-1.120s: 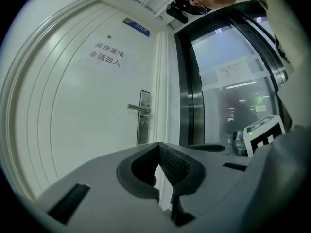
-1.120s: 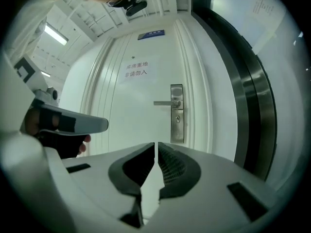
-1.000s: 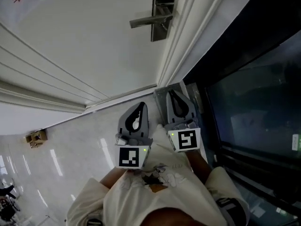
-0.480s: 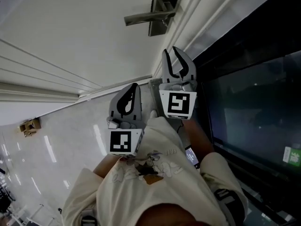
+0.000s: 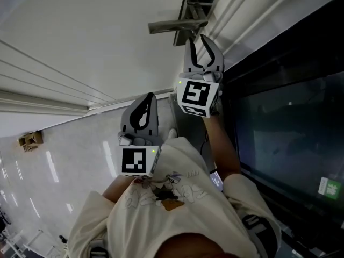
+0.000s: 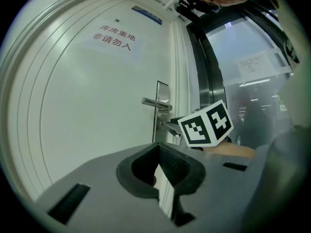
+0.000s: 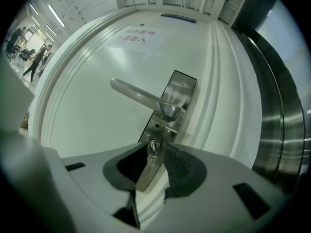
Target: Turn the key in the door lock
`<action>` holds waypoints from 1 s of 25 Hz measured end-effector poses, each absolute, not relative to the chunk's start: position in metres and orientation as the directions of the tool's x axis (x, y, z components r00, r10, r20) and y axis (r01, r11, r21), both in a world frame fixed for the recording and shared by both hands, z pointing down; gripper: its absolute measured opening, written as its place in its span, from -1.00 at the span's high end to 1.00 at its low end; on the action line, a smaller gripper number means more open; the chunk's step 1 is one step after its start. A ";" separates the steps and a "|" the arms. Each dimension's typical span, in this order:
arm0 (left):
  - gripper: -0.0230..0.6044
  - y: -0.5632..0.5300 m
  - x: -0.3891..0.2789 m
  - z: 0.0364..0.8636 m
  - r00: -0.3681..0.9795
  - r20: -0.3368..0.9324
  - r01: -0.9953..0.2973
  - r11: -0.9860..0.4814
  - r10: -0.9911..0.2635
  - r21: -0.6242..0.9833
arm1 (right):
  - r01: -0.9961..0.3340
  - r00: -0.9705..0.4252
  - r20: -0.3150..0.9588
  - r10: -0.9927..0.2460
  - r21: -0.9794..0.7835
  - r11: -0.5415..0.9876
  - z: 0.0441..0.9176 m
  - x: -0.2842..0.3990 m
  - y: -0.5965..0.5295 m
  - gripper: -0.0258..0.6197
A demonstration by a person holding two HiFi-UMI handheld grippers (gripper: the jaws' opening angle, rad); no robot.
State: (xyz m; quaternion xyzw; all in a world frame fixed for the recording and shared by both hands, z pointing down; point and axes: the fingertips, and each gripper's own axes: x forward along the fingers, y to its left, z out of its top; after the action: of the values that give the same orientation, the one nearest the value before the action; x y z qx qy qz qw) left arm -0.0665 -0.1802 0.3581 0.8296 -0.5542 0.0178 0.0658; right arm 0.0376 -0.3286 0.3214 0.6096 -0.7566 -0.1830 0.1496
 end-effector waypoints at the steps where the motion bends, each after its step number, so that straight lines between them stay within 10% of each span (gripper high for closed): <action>1: 0.91 -0.181 -0.068 0.358 0.380 0.105 -0.924 -0.372 -0.919 0.090 | -0.866 -0.211 0.006 -0.977 0.462 0.190 0.321 0.037 -0.331 0.61; 13: 0.91 -0.194 -0.068 0.363 0.363 0.106 -0.930 -0.352 -0.926 0.105 | -0.879 -0.239 0.014 -0.971 0.423 0.222 0.322 0.032 -0.347 0.87; 25: 0.91 -0.194 -0.066 0.366 0.350 0.125 -0.935 -0.339 -0.928 0.102 | -0.953 -0.304 -0.026 -0.952 0.009 0.304 0.322 0.042 -0.346 0.87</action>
State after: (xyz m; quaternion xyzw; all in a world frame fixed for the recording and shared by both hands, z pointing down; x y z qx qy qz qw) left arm -0.0656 -0.1938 0.3664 0.8179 -0.5696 0.0223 0.0778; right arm 0.0417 -0.3463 0.3220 0.5899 -0.8073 -0.0114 -0.0077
